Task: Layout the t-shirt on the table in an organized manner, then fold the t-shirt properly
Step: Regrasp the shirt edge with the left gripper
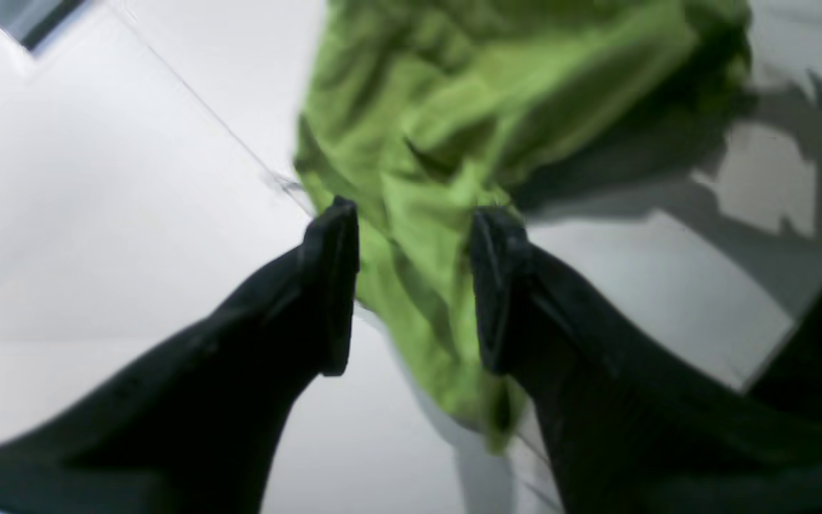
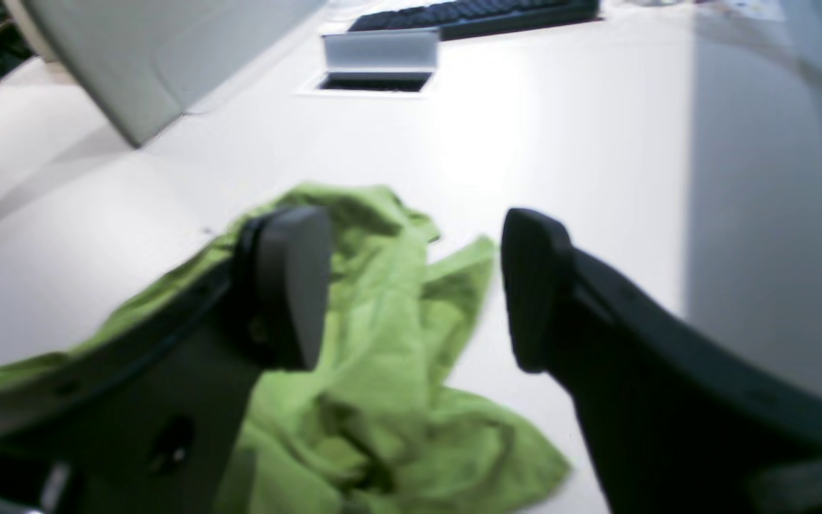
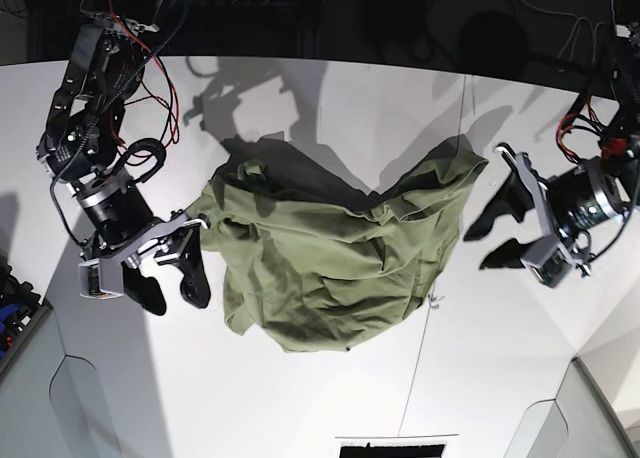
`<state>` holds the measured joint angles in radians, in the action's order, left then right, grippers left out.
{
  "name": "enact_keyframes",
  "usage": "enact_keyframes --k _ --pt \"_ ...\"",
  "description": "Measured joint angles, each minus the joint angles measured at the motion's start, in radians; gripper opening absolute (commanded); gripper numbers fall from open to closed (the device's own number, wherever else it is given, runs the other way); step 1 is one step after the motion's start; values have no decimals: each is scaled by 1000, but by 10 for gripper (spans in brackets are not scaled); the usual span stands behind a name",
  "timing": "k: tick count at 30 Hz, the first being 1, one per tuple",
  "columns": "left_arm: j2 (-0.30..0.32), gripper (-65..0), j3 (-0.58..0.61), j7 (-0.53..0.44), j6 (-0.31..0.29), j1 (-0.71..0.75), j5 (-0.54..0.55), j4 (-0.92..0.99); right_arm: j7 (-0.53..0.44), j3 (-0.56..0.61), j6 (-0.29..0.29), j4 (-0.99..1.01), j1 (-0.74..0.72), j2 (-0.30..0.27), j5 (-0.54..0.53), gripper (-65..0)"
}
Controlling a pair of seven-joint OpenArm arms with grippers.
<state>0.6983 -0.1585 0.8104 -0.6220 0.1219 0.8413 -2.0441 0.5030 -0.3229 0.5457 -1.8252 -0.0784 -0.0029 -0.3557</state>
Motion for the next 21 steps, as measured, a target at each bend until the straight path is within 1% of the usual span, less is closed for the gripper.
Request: enact_keyframes --k 1,3,4,7,10,12,15,18,21 --pt "1 -365 -2 -17 0 0 -6 3 0 -4 -11 5 0 0 20 -277" --pt "-1 -365 3 -53 0 0 -14 27 -1 -4 -55 35 0 0 58 -277" --pt "-7 -365 8 -68 0 -1 -24 46 -2 -4 -66 62 0 0 69 -277" --pt "-55 -365 44 -86 -1 -41 -77 136 -16 -4 -105 165 -8 0 98 -277" --pt "-101 -365 93 -109 9 -105 -101 259 -24 -4 -104 288 -34 -13 105 -277" --pt "-126 -365 128 -122 9 -156 -125 345 -56 -4 -108 356 -50 -21 132 -277" --pt "-154 -365 179 -148 9 -233 -150 471 -72 -5 -112 445 -76 -34 153 -277" --pt "-194 -365 213 -163 11 -306 -184 596 -71 -4 -111 508 -102 -36 163 -277" --pt "-246 -365 219 -165 11 -351 -186 698 -72 -2 -108 535 -104 -35 175 -277"
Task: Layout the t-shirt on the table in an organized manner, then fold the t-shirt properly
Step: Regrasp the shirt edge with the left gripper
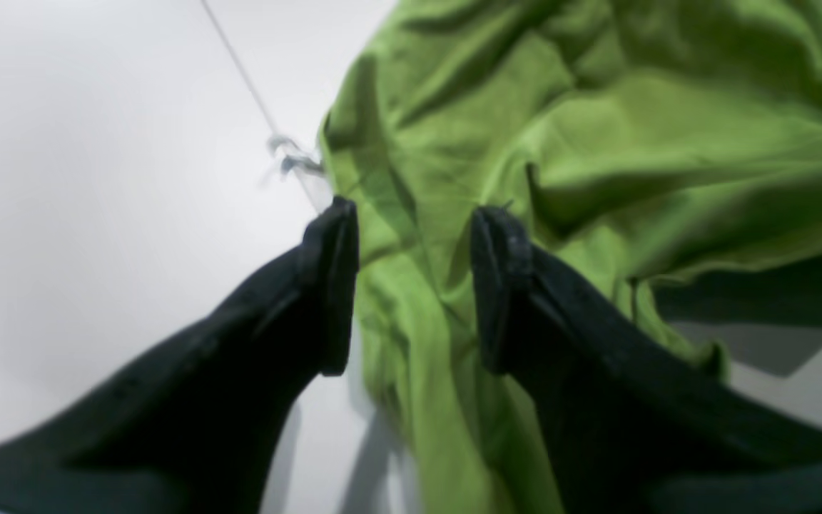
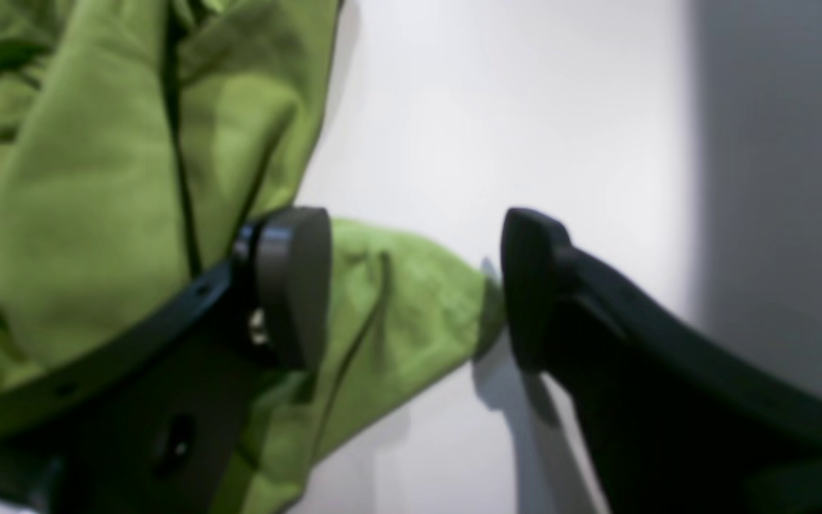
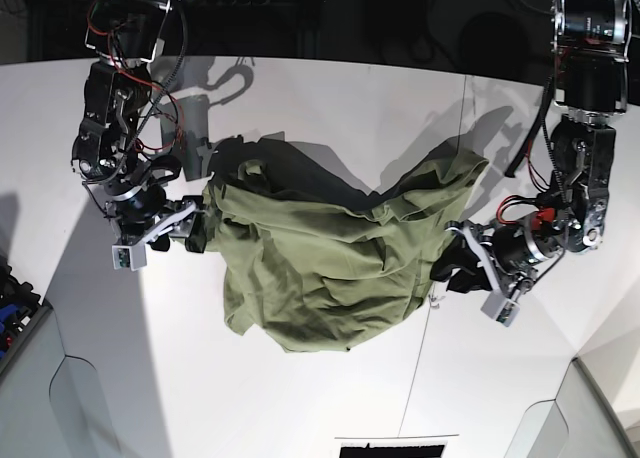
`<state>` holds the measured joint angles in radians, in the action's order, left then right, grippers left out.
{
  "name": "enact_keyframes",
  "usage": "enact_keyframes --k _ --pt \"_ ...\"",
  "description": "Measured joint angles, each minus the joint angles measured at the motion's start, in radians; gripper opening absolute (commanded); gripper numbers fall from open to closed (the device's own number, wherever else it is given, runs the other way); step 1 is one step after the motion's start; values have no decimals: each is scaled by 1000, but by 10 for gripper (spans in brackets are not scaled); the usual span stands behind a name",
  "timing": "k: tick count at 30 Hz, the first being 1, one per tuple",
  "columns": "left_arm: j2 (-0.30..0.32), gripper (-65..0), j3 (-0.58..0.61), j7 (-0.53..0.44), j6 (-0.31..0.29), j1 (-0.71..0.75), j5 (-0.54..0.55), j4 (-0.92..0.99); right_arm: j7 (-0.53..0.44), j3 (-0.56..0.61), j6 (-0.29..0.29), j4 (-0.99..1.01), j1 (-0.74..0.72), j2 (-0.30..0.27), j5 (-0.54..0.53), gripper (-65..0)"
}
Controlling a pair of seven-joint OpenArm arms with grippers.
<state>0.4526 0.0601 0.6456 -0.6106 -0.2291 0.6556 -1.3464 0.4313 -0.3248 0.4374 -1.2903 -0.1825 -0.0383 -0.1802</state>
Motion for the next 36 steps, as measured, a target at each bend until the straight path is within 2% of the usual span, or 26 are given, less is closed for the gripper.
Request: enact_keyframes --k 4,8,11,15,16,18,24,27,31,36 --pt "-38 -365 1 -48 0 -10 -28 95 0 1 5 14 0 0 -2 -277" --pt "-48 -365 0 -105 1 -11 -90 145 8 29 27 14 0 0 -2 -277" --pt "-57 -365 0 -116 0 -10 -98 155 14 52 28 13 -1 0 -3 -277" --pt "-59 -365 0 -172 1 -12 -192 156 15 74 28 13 -1 0 -3 -277" --pt "-59 -365 0 -180 9 -13 -200 156 15 76 28 13 -1 0 -3 -277" --pt "-60 -365 0 -187 62 -13 -225 156 15 77 28 13 0 0 -3 -277" --pt "-62 -365 29 -214 65 -46 -256 183 7 77 31 13 10 0 -2 -277" --pt "-64 -365 80 -270 69 -50 -314 219 7 77 33 12 10 0 -2 -277" --pt "-65 -366 134 -315 129 -49 -344 237 7 77 34 12 11 0 -1 -277" --pt "-65 -368 148 -326 132 -51 -344 241 7 77 34 12 11 0 -1 -277"
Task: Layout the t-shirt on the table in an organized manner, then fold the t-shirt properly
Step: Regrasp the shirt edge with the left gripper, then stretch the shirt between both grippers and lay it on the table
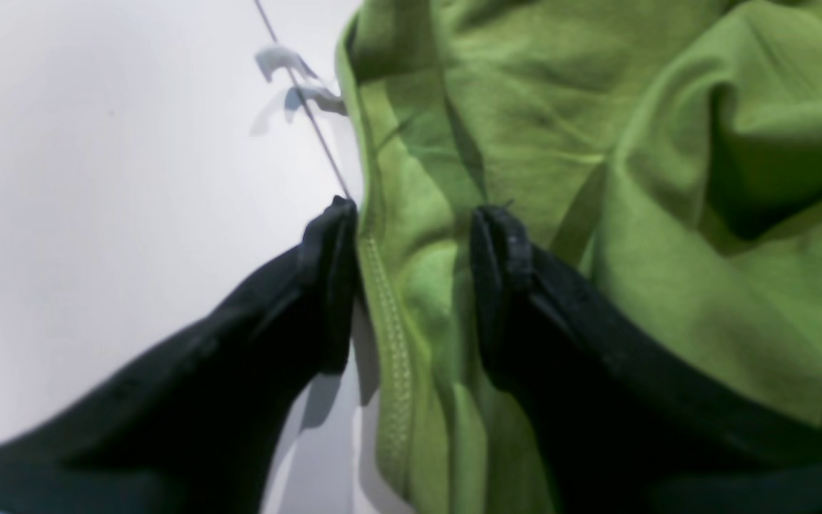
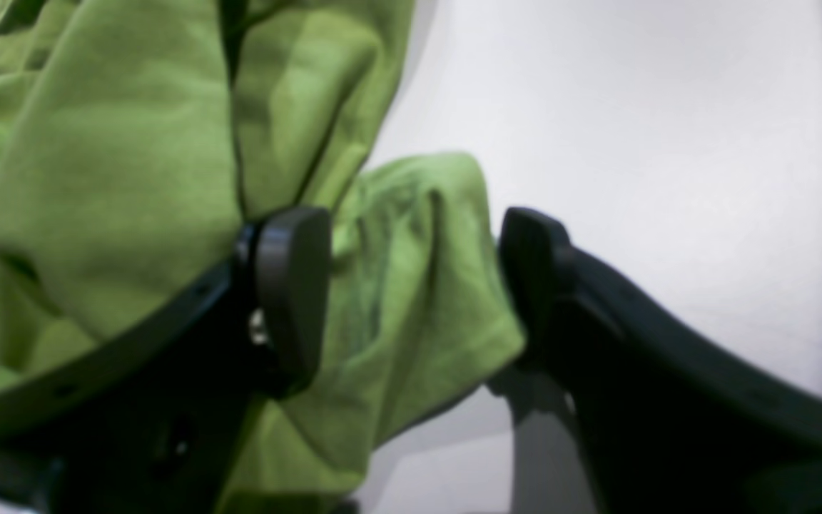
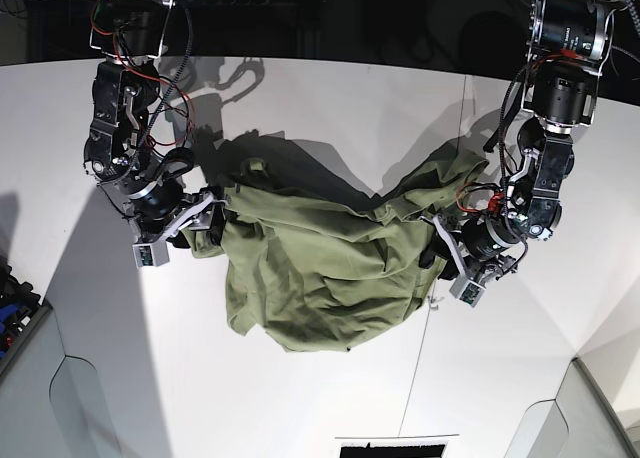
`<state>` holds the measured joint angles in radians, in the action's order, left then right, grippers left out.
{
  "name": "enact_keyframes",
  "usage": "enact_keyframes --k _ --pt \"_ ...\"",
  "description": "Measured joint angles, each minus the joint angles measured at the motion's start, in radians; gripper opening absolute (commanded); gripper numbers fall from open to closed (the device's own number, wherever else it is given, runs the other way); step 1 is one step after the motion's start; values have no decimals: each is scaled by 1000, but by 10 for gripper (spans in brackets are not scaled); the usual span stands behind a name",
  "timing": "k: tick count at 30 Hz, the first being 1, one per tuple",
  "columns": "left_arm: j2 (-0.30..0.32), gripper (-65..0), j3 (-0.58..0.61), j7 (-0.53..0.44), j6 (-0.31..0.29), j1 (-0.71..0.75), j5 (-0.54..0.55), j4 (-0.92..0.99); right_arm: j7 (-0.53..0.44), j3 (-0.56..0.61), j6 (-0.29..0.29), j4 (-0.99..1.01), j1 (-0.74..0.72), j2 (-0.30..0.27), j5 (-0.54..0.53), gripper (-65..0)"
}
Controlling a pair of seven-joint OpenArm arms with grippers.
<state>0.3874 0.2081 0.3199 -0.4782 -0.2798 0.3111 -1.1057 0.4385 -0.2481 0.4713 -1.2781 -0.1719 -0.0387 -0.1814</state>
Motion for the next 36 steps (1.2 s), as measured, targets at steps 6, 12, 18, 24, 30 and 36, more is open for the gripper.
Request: enact_keyframes --k 6,12,18,24,30,36 --pt "0 -643 0 -4 0 0 -1 0 0 0 0 0 0 0 0 -307" --pt "0 -650 0 -6 63 -5 -26 0 15 0 0 0 0 -1 6 -650" --pt "55 -650 0 18 123 -45 -48 2 41 -8 3 -39 4 -46 19 -650" --pt "126 -650 0 31 172 -47 -45 2 121 -101 3 -164 7 -89 -39 -650" --pt "142 -650 -48 72 164 -48 -39 2 220 -173 3 -235 25 -96 -159 -650" --pt "145 -650 -145 186 121 -44 36 2 223 -187 5 -278 159 -96 -216 -650"
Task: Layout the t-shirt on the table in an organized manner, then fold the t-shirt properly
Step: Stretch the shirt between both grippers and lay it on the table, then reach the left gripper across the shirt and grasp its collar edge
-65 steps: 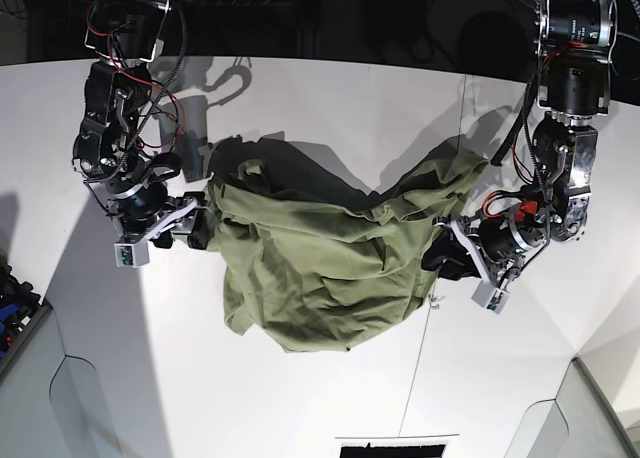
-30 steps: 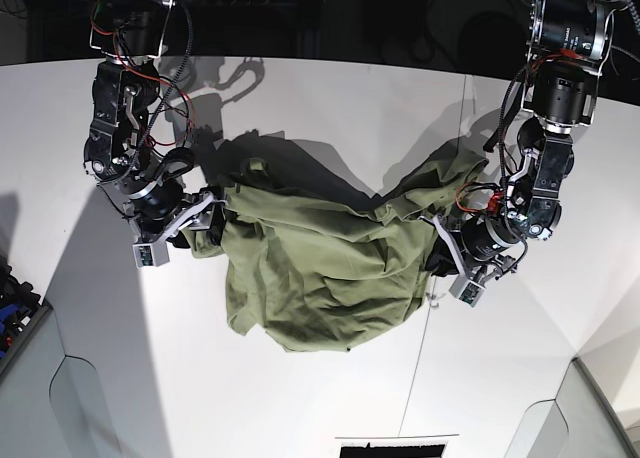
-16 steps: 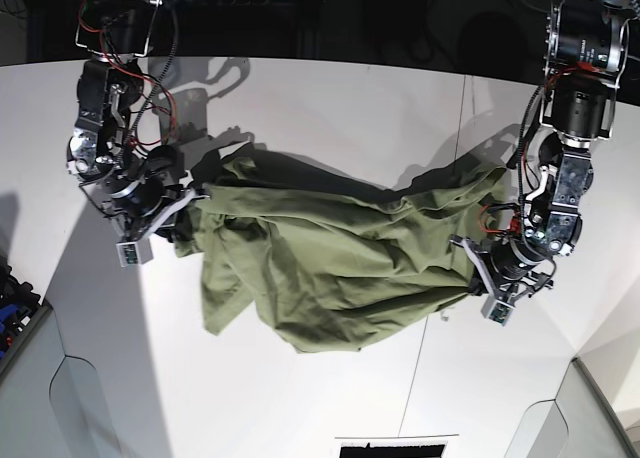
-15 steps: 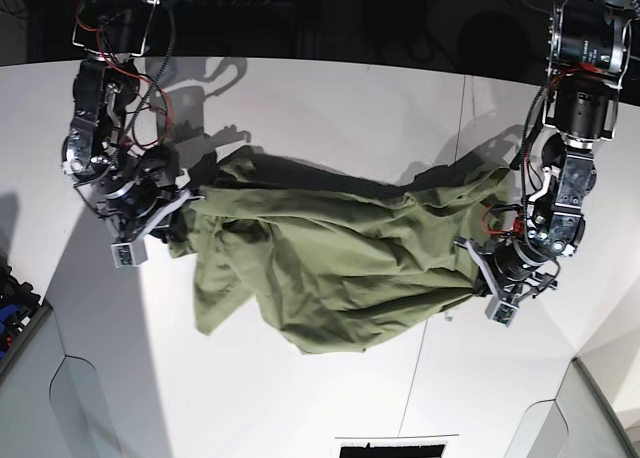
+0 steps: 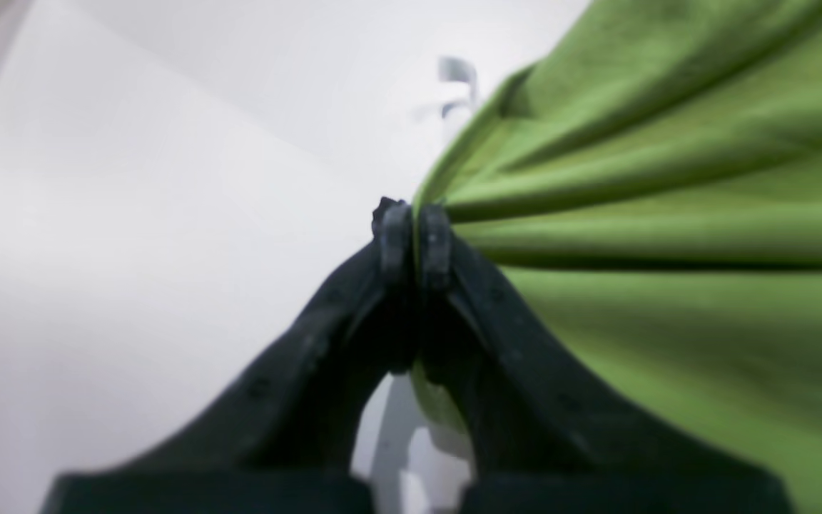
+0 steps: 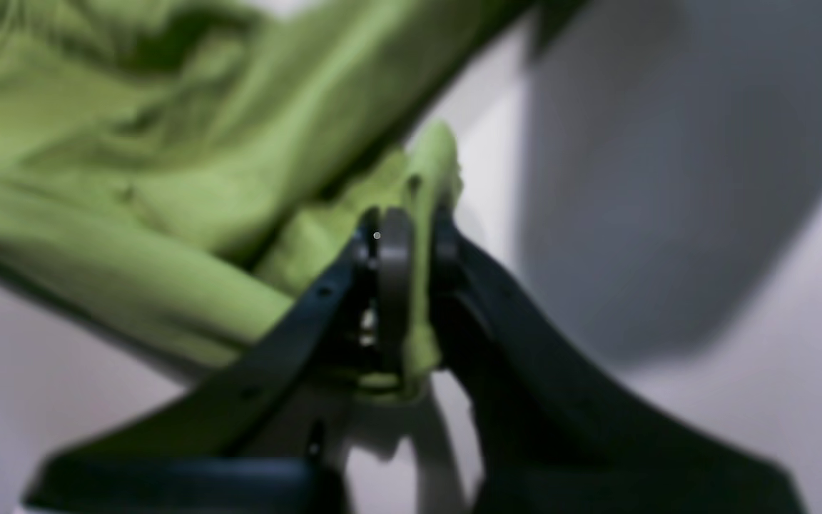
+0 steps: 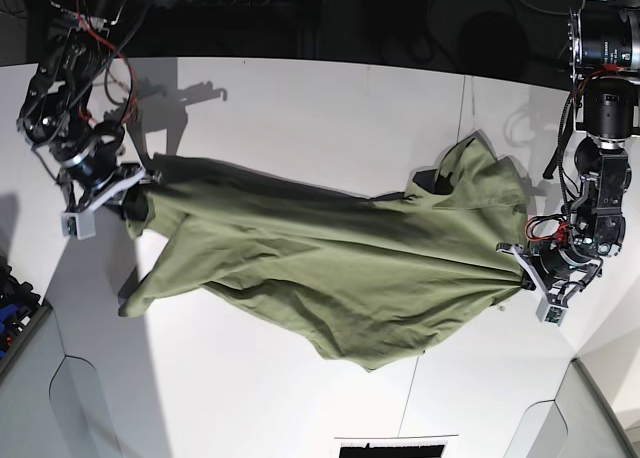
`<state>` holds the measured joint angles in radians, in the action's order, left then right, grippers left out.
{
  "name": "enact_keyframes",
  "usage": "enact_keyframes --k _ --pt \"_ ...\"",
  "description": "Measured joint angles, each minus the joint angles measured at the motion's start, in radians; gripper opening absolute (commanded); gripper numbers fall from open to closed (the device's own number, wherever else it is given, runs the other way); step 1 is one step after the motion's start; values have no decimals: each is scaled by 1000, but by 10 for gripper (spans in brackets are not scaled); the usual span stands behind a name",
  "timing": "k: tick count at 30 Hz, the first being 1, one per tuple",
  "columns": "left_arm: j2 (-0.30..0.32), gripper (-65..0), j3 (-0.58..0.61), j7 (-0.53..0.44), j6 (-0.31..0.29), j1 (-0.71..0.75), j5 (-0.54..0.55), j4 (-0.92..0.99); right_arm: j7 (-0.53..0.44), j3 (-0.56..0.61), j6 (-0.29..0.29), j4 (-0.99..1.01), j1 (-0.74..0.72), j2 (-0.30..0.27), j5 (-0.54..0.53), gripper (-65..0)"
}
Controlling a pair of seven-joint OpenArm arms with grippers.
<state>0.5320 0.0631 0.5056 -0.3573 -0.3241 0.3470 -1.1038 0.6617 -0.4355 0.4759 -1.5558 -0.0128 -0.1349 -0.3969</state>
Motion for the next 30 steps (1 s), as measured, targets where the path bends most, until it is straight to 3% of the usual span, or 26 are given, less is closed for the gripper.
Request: enact_keyframes --k 1,4,7,9,12,17,20,23,30 --pt "1 -635 -7 10 -38 3 26 0 0 0 4 -2 18 1 0 -650" --pt "0 -473 -10 42 -79 5 101 0 -33 0 24 -3 50 2 0 -650" --pt "0 -383 -10 74 -131 5 172 0 -44 -1 26 -4 58 -1 3 -412" --pt "0 -382 -10 85 -154 5 217 0 -44 -1 26 -4 54 -1 -10 -338" --pt "0 -383 -35 143 -212 5 297 0 -43 -1 26 -34 52 -1 -22 -335" --pt "5 -383 -182 301 -326 5 484 0 -9 -43 30 -110 51 0 -24 -335" --pt "24 -383 -238 373 -330 18 630 0 -9 -95 30 -116 51 -1 -23 -335" --pt "47 -383 -254 386 -332 56 733 -7 -8 -114 30 -110 51 -1 2 -335" --pt "-6 -383 -253 396 -329 195 747 -215 -94 -87 29 36 49 -1 19 -335"
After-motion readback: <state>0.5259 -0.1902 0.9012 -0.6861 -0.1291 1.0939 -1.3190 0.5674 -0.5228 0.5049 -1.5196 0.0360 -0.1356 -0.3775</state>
